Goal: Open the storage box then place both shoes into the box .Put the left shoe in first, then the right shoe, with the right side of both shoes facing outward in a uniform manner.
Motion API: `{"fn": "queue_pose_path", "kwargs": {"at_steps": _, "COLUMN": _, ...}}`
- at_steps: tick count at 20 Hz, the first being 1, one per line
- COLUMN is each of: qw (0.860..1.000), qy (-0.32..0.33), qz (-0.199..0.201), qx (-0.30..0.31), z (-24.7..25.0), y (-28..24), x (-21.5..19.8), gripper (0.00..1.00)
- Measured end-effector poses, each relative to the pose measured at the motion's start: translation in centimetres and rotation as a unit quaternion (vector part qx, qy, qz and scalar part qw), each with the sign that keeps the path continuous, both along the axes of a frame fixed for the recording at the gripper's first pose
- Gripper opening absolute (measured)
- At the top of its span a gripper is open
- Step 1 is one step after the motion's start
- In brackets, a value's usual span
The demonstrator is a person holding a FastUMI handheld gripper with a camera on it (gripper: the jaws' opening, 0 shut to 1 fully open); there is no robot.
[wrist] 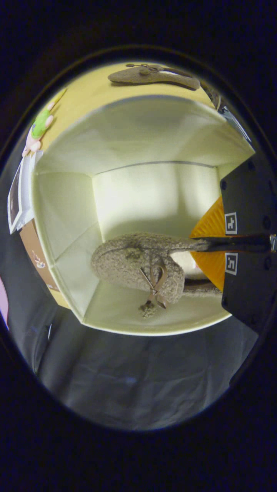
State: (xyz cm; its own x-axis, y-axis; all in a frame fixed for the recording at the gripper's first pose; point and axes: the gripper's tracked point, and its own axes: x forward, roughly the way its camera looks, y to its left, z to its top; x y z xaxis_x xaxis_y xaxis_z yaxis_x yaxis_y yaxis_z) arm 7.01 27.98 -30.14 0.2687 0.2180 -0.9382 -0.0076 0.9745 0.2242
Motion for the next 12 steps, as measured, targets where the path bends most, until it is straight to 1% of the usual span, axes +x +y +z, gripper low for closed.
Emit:
{"fn": "queue_pose_path", "kwargs": {"at_steps": 2, "qw": 1.000, "qy": 0.010, "qz": -0.009, "qx": -0.011, "z": -0.6, "y": -0.1, "x": 0.0, "gripper": 0.04}}
{"fn": "queue_pose_path", "kwargs": {"at_steps": 3, "qw": 1.000, "qy": 0.011, "qz": -0.007, "qx": -0.017, "z": -0.6, "y": -0.4, "x": 0.1, "gripper": 0.05}}
{"fn": "queue_pose_path", "kwargs": {"at_steps": 4, "qw": 1.000, "qy": 0.015, "qz": 0.002, "qx": -0.024, "z": -0.9, "y": -0.4, "x": -0.3, "gripper": 0.06}}
{"fn": "queue_pose_path", "kwargs": {"at_steps": 5, "qw": 1.000, "qy": 0.020, "qz": 0.016, "qx": -0.015, "z": -0.9, "y": 0.2, "x": -0.6, "gripper": 0.08}}
{"fn": "queue_pose_path", "kwargs": {"at_steps": 7, "qw": 0.999, "qy": 0.025, "qz": 0.032, "qx": 0.002, "z": -0.2, "y": 0.6, "x": -1.3, "gripper": 0.24}}
{"fn": "queue_pose_path", "kwargs": {"at_steps": 10, "qw": 0.998, "qy": 0.021, "qz": 0.045, "qx": 0.047, "z": 1.6, "y": 2.0, "x": -1.9, "gripper": 0.82}}
{"fn": "queue_pose_path", "kwargs": {"at_steps": 11, "qw": 0.998, "qy": 0.015, "qz": 0.050, "qx": 0.047, "z": 2.2, "y": 1.5, "x": -2.0, "gripper": 1.00}}
{"fn": "queue_pose_path", "kwargs": {"at_steps": 12, "qw": 0.997, "qy": 0.002, "qz": 0.055, "qx": 0.050, "z": 2.8, "y": 1.2, "x": -1.9, "gripper": 1.00}}
